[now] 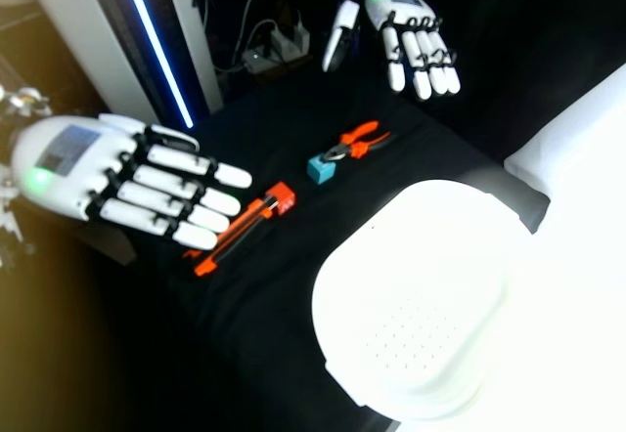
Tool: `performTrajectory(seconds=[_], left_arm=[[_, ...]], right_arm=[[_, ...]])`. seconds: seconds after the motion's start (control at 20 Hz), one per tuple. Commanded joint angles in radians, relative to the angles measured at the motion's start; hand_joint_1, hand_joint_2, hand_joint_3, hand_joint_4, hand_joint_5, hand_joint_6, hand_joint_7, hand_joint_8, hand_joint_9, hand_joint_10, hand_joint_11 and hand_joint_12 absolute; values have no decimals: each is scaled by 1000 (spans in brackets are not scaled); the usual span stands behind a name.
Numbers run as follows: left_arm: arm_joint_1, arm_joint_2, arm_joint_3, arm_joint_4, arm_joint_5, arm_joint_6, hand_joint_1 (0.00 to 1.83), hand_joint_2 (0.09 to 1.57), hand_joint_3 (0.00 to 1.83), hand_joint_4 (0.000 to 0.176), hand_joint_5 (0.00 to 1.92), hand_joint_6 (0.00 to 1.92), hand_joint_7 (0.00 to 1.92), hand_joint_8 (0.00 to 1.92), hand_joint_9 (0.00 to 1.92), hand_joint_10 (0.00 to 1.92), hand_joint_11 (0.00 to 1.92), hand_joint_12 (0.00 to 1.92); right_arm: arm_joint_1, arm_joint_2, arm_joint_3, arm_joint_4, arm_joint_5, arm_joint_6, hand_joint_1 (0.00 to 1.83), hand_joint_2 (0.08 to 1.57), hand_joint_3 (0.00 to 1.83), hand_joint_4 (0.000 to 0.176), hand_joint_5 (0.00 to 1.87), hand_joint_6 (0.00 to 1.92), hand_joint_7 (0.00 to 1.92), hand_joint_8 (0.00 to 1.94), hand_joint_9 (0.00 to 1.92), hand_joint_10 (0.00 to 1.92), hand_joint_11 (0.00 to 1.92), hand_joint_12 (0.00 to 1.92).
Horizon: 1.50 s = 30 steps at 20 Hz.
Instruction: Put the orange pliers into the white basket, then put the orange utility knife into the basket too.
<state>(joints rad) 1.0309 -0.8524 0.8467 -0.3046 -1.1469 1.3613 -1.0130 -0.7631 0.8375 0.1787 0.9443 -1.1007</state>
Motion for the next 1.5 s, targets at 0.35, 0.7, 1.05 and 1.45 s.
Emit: performTrajectory(seconds=[0.35,0.7,1.05,1.45], left_arm=[[-9,-76,54,-35,5,-67,542,1235,0,1,48,15,154,9,144,57,0,1021],[-23,-173,129,-112,166,-69,629,1144,0,0,240,17,297,21,0,723,0,1382],[-67,-217,176,-143,202,-60,923,1413,47,0,475,1870,775,1919,898,1920,992,1920],[-133,-102,101,-28,-42,-61,1364,1245,0,124,1003,1921,1243,1921,1429,1921,1470,1921]], right_arm=[[13,-16,12,8,111,-2,262,1224,11,22,0,0,0,0,0,0,0,0],[13,-23,17,15,105,-2,261,1254,10,0,0,0,0,0,0,0,0,0],[12,-28,21,23,104,-2,301,1291,12,0,0,0,0,0,0,0,0,0],[12,-31,22,25,104,-2,285,1338,10,16,0,0,0,0,0,0,0,0]])
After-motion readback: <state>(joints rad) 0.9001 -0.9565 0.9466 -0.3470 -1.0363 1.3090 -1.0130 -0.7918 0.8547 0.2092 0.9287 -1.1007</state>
